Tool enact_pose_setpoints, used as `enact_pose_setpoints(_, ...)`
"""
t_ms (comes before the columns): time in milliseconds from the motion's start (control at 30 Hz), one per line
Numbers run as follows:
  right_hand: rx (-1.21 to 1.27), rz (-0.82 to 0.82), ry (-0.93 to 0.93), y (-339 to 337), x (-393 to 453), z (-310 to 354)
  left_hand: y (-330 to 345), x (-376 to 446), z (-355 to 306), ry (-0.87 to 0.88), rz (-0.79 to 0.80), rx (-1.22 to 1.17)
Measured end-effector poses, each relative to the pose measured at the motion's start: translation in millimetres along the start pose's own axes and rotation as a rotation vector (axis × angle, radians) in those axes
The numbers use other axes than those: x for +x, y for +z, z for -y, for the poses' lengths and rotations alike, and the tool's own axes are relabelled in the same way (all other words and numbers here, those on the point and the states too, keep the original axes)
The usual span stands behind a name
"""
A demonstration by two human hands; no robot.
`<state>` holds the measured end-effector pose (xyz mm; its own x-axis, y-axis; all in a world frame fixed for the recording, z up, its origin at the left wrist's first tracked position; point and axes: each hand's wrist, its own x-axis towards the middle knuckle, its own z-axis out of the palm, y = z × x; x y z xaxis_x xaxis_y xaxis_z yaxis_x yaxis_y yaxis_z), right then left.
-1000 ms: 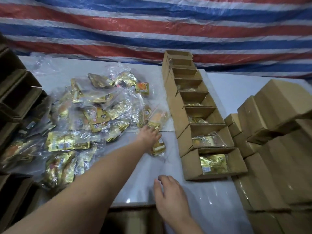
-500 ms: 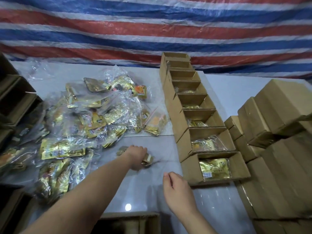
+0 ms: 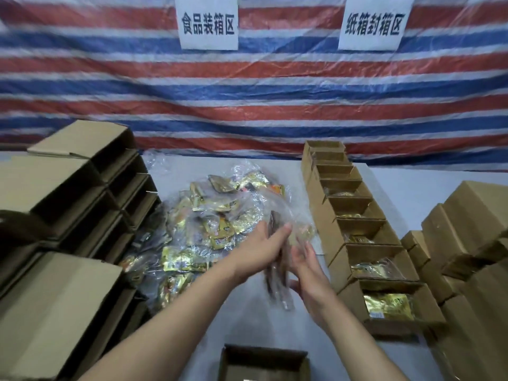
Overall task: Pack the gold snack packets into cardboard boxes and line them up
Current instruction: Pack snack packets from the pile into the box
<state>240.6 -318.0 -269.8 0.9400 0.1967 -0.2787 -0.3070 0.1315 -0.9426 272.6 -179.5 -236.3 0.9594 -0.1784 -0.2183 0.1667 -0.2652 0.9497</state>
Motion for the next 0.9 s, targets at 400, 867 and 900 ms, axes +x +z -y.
enact_pose_setpoints(400,0.192,0.285,0.197,-4,-65,0,0,-71,-20,-0.061,0.091,0.045)
enact_pose_setpoints(867,-0.827,0.603,0.151,-18,-71,-81,16,-134,216,-0.305,-0.022,0.234)
enact_pose_setpoints(900,-0.917,0.639,0.164,-17,-69,-88,18,-137,217,-0.300,-0.045,0.193)
